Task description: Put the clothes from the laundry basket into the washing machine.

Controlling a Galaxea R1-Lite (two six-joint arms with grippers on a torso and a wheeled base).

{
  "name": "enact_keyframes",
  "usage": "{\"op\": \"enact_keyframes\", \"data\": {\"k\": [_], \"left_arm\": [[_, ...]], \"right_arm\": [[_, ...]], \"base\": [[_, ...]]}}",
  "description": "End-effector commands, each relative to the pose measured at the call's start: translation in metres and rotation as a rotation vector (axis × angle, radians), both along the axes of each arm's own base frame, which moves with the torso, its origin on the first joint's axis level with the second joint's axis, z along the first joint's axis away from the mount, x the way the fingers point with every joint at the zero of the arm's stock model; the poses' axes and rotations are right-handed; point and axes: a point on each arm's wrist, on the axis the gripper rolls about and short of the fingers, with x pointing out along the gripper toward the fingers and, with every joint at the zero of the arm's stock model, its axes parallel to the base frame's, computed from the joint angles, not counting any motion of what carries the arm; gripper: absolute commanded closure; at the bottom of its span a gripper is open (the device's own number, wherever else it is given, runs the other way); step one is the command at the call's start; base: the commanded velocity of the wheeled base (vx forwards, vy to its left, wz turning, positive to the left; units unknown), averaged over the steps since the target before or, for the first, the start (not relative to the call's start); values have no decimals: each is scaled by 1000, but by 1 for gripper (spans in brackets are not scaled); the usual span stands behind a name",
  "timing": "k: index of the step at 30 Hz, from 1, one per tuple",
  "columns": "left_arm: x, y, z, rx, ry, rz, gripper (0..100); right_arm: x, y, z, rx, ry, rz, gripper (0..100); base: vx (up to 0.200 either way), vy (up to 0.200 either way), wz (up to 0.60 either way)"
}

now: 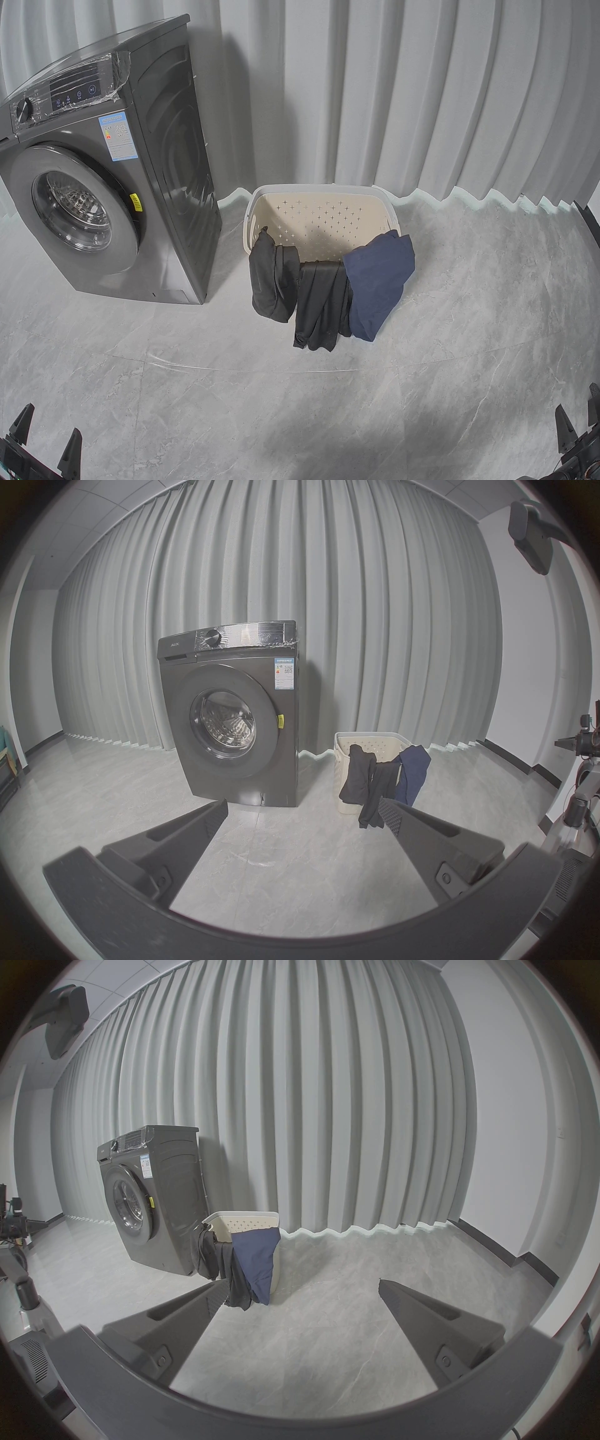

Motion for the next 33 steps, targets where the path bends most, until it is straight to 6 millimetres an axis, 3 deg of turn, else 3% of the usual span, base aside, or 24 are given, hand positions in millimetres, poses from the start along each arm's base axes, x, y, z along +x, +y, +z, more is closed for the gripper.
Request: {"op": "enact_keyframes", "data": {"k": [1, 23, 33], "left_arm": [[0, 0, -5, 0, -2, 0, 0], [0, 0, -5, 0, 0, 2, 0], [0, 0, -5, 0, 0, -1, 0]], "right_arm": [[0, 0, -5, -1, 0, 3, 0], [0, 0, -5, -1, 0, 3, 0], [0, 0, -5, 0, 0, 1, 0]], "base": [[0, 0, 0], [191, 0, 0], [0, 0, 0]]}}
